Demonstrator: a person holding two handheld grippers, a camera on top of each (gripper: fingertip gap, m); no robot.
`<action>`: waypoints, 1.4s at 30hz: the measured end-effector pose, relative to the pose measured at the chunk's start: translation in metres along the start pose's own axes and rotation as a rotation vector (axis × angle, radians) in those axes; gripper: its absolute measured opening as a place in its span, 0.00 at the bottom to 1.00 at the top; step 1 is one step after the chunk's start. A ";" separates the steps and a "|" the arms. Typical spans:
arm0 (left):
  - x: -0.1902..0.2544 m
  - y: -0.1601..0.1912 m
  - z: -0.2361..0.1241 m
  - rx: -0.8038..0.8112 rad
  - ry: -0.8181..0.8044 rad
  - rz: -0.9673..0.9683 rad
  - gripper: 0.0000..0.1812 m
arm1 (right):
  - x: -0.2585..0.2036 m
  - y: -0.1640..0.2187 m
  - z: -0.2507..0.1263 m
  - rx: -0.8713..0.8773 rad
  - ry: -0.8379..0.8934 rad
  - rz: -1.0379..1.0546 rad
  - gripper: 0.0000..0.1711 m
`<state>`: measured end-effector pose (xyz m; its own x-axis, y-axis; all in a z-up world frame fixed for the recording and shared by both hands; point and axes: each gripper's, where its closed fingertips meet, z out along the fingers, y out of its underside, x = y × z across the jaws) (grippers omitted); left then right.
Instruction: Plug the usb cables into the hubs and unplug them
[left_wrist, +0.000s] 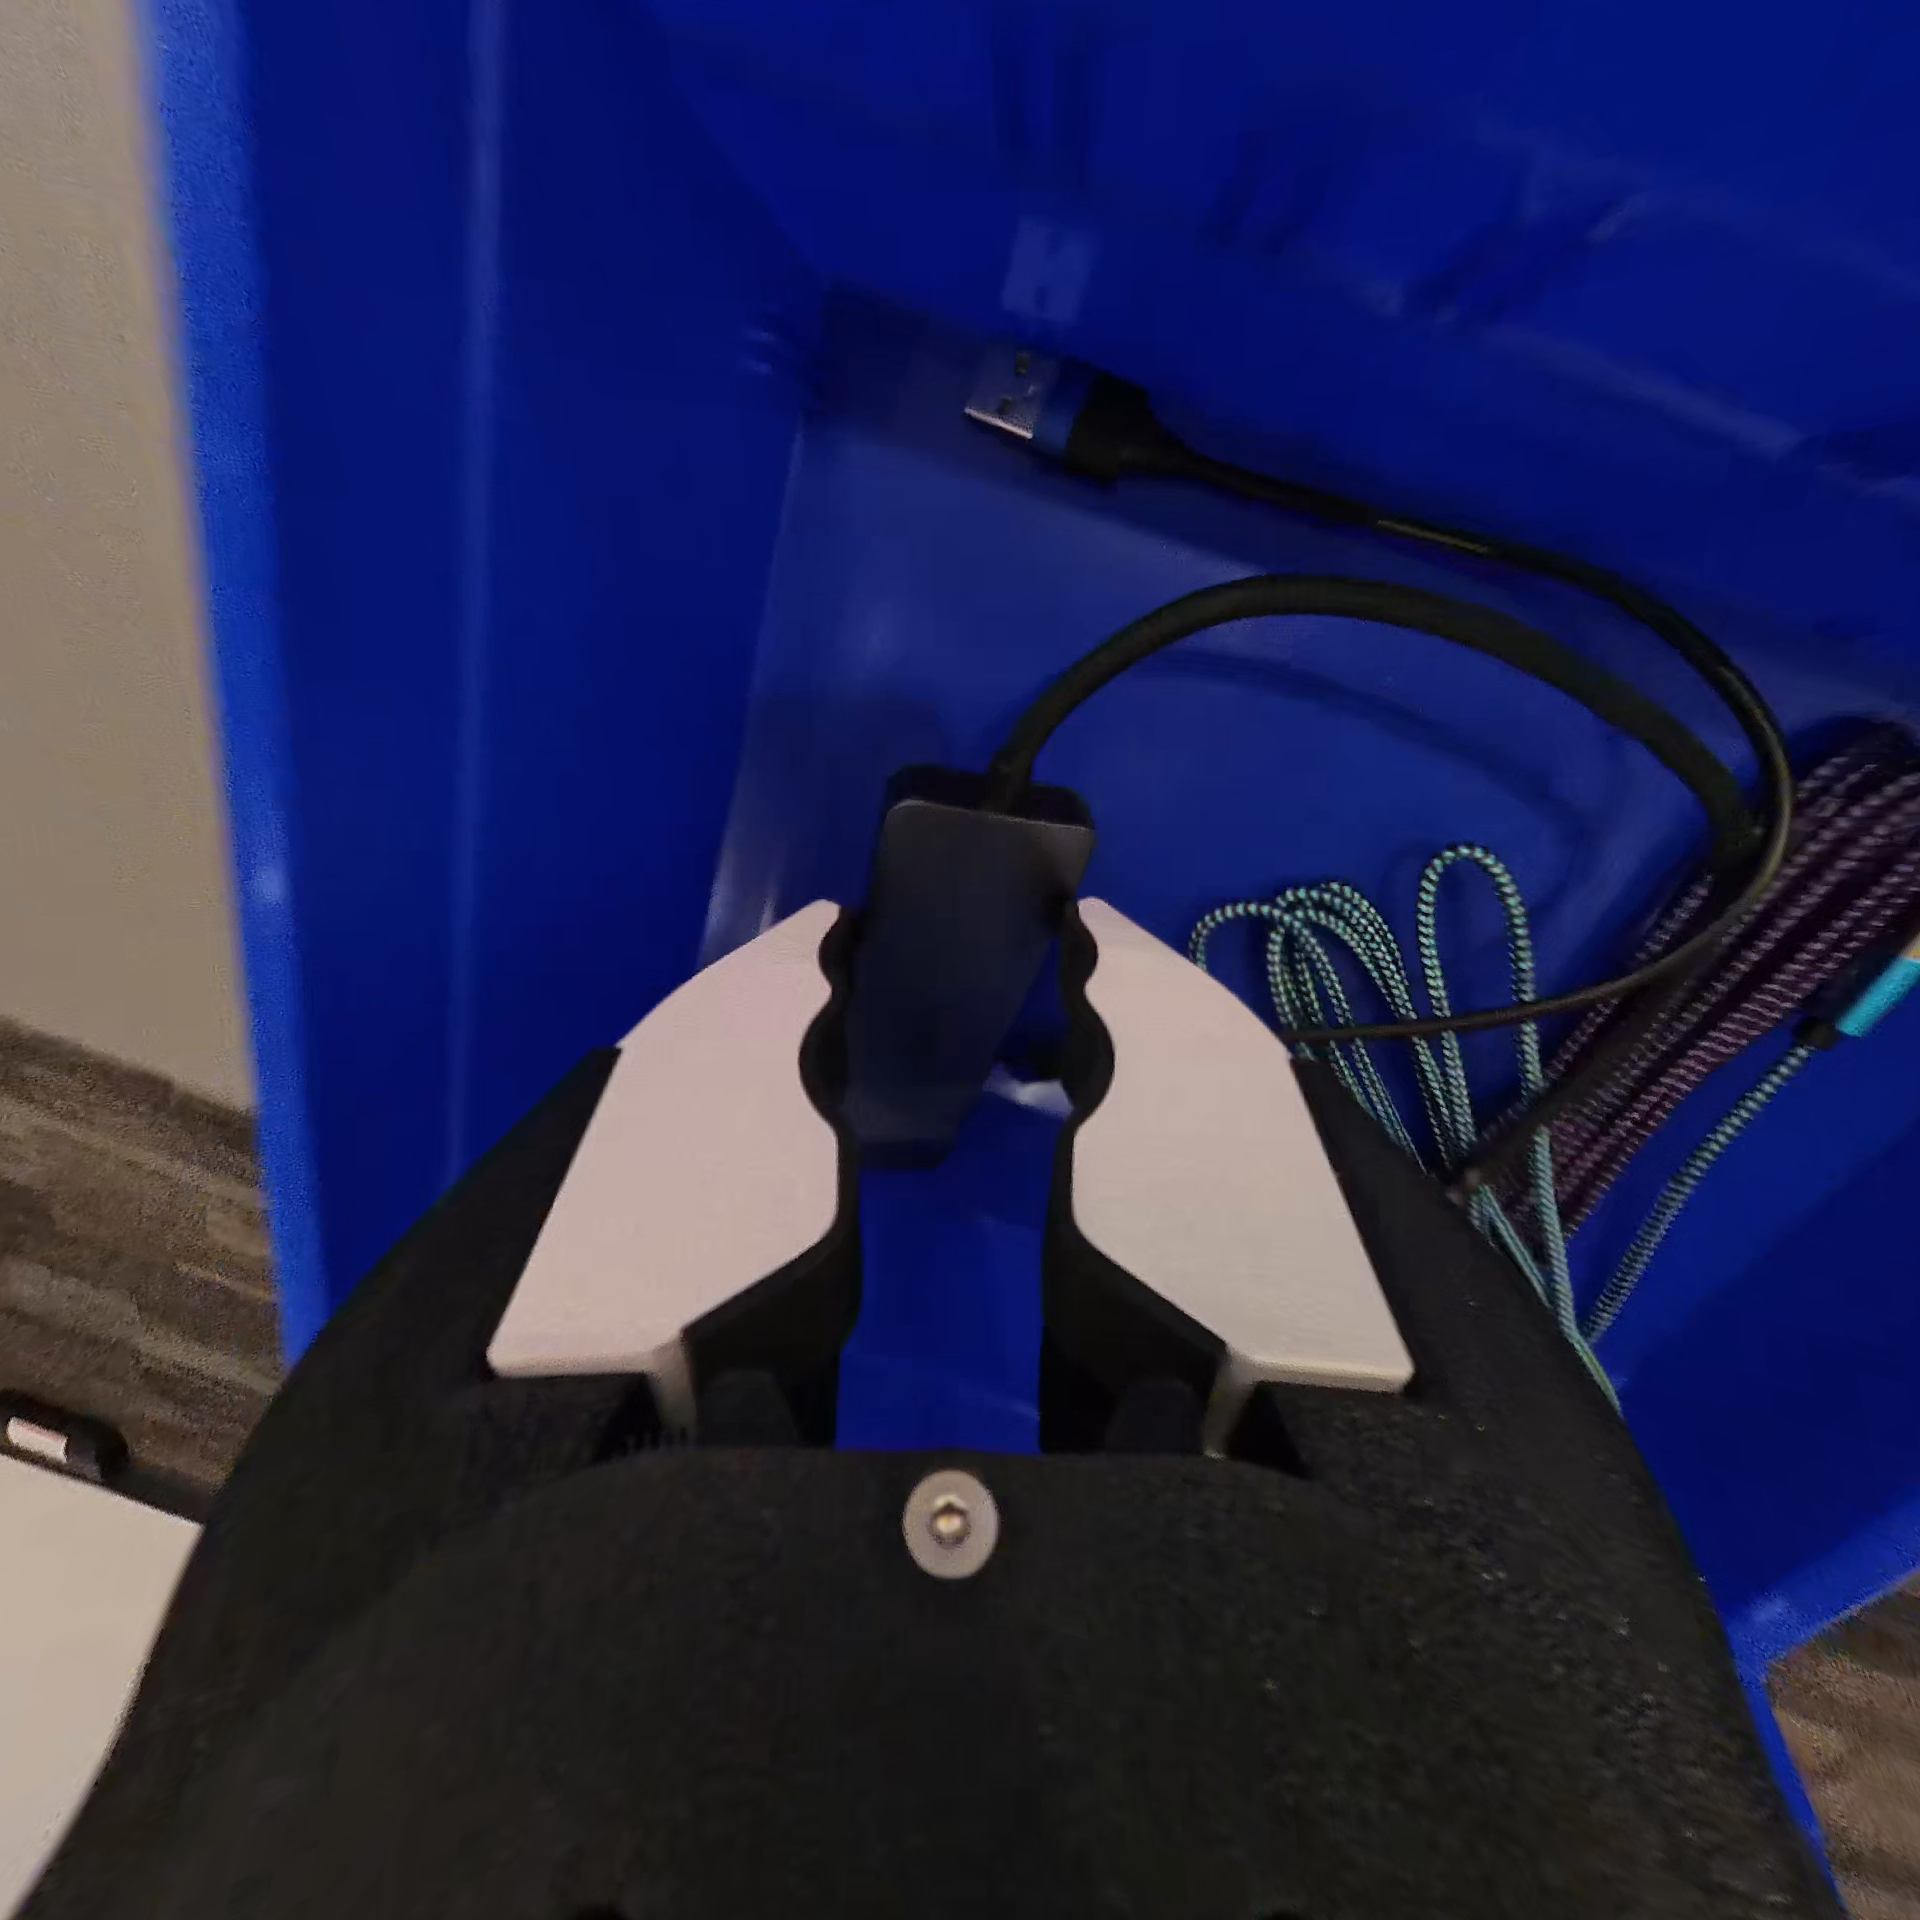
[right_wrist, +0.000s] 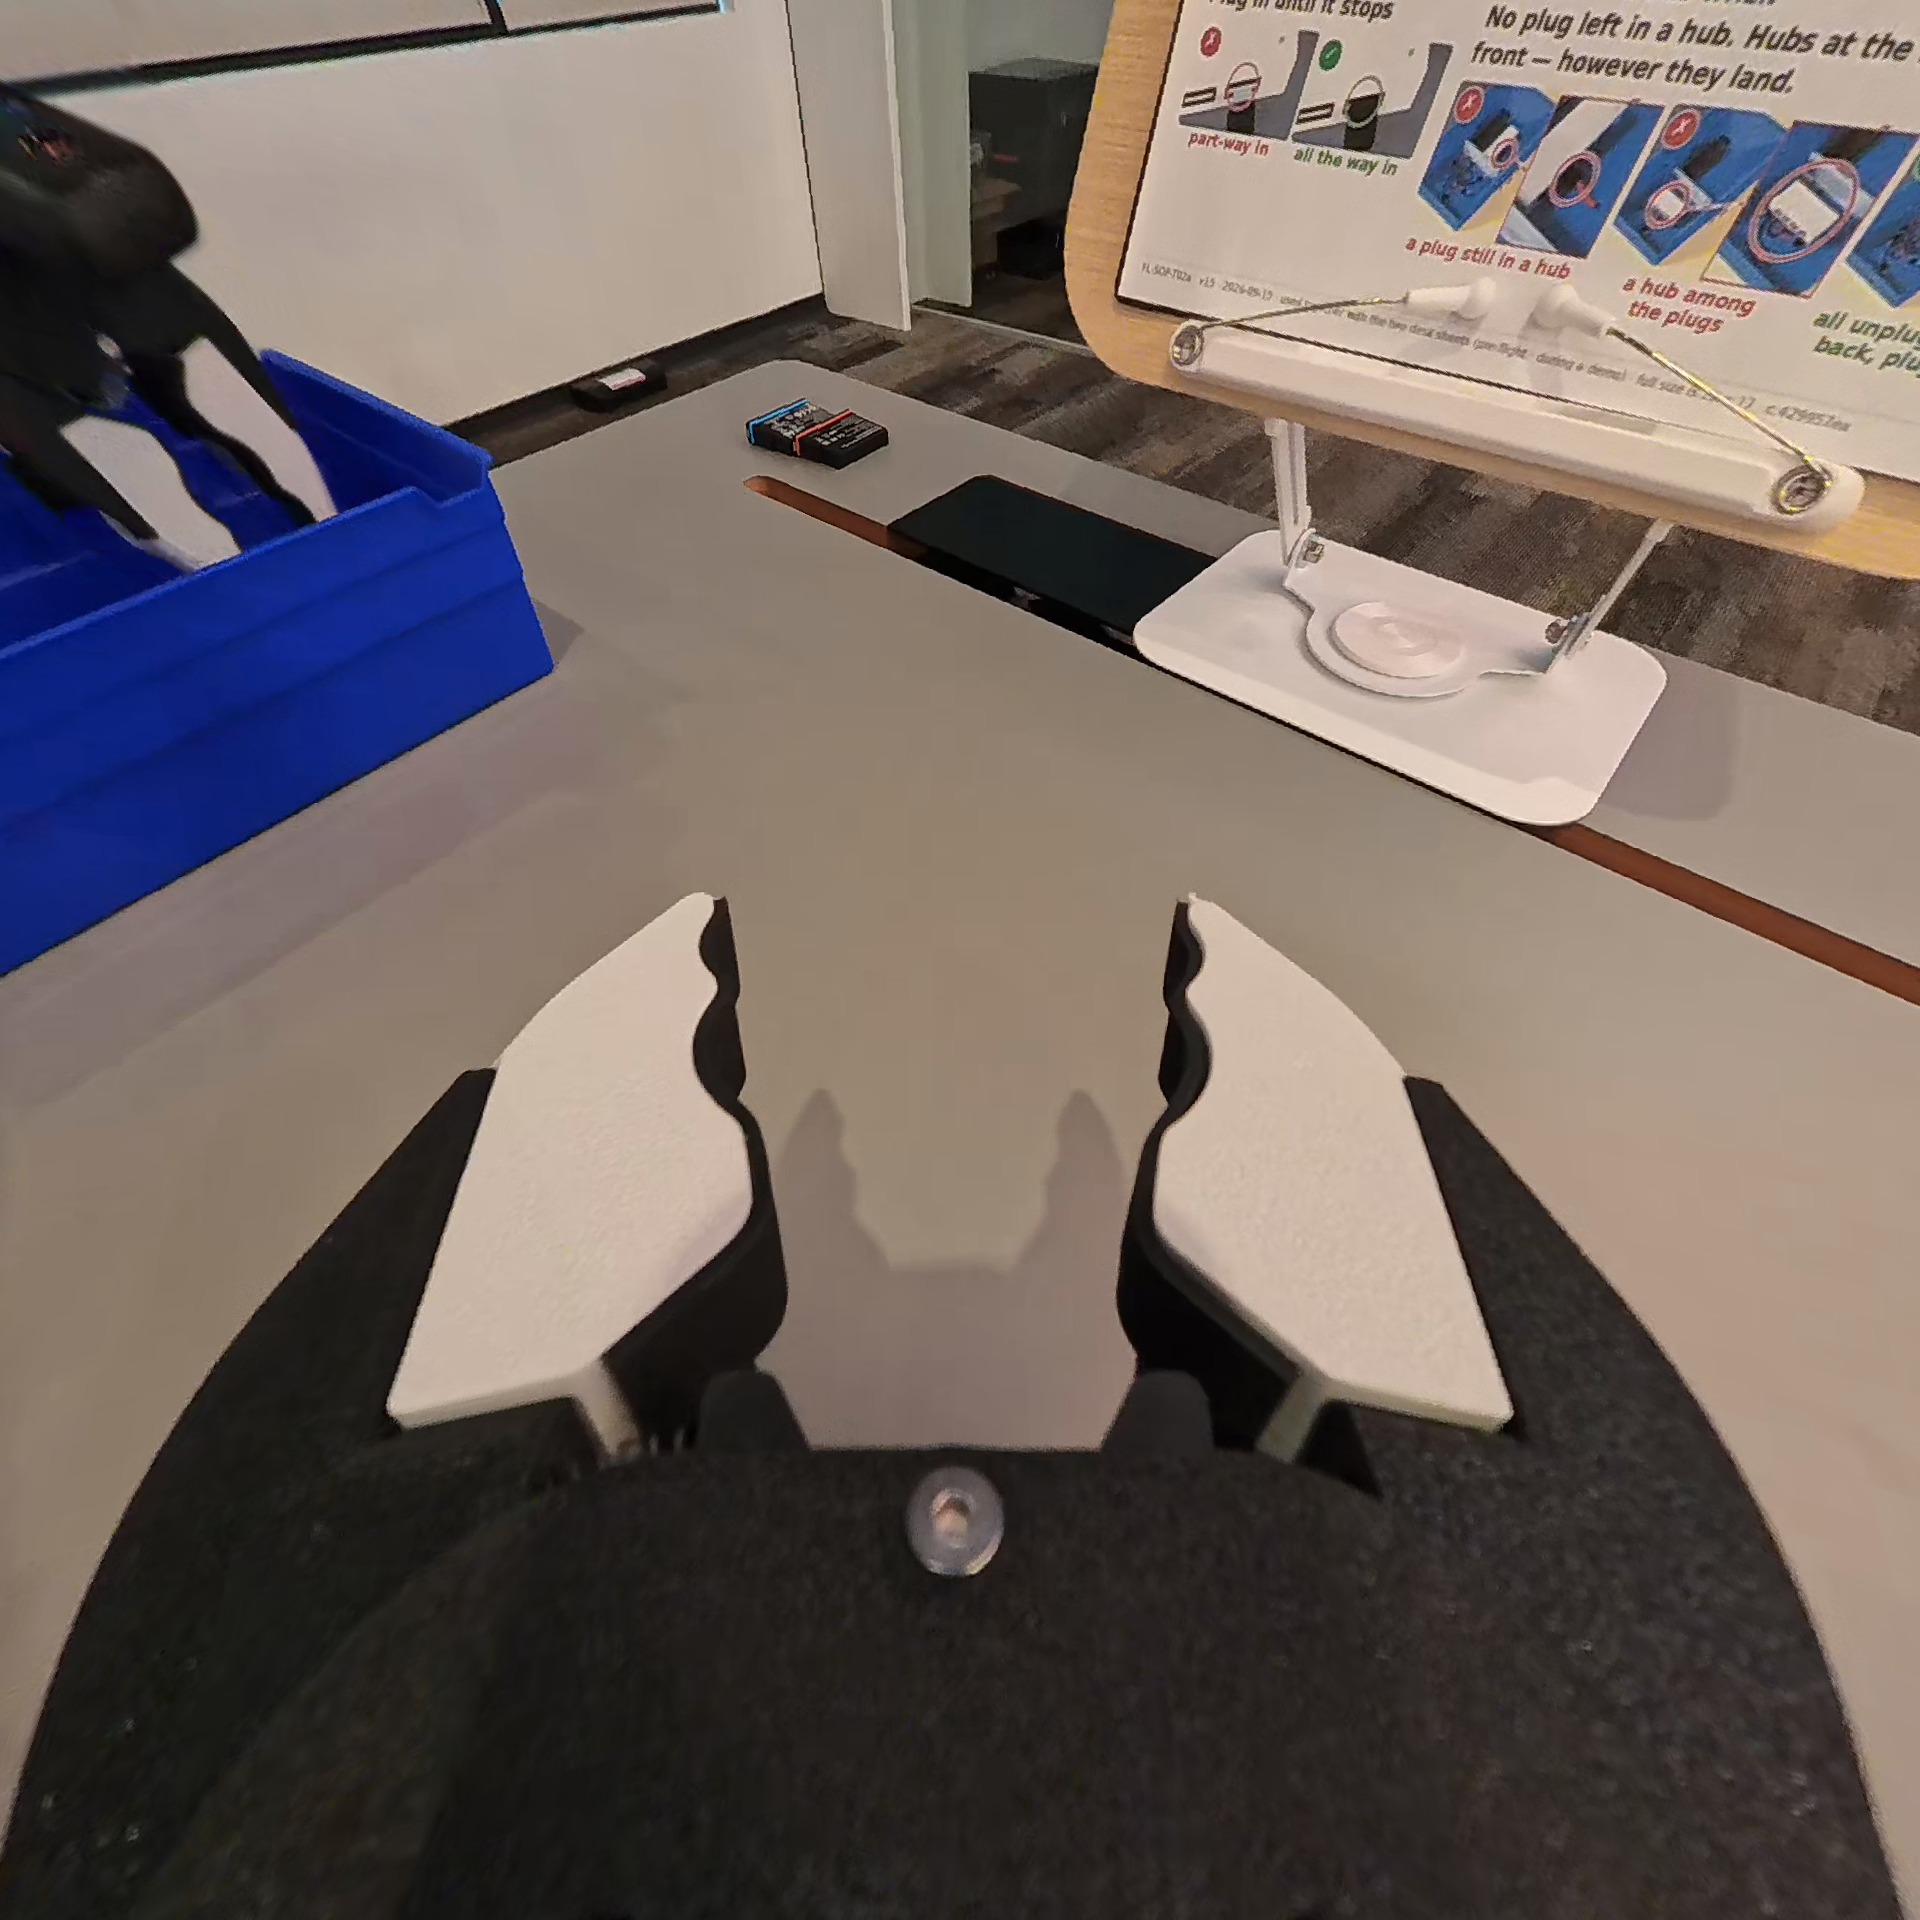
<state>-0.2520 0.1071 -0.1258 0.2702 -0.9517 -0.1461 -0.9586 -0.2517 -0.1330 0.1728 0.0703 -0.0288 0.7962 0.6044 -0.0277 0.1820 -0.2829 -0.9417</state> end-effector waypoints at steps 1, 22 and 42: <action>-0.002 0.000 -0.010 0.006 -0.018 -0.014 0.21 | 0.001 0.000 -0.001 0.003 -0.001 0.002 0.46; 0.011 -0.092 -0.191 0.153 -0.301 -0.010 0.20 | 0.034 0.021 -0.048 0.075 -0.020 0.094 0.45; 0.176 -0.316 -0.030 0.276 0.063 0.362 0.00 | 0.061 0.045 -0.117 0.082 -0.036 0.103 0.45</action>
<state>0.0955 0.0140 -0.0800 -0.0917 -0.9807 -0.1726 -0.9283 0.1469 -0.3416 0.2966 0.0072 -0.0335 0.7867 0.6020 -0.1367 0.0513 -0.2844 -0.9573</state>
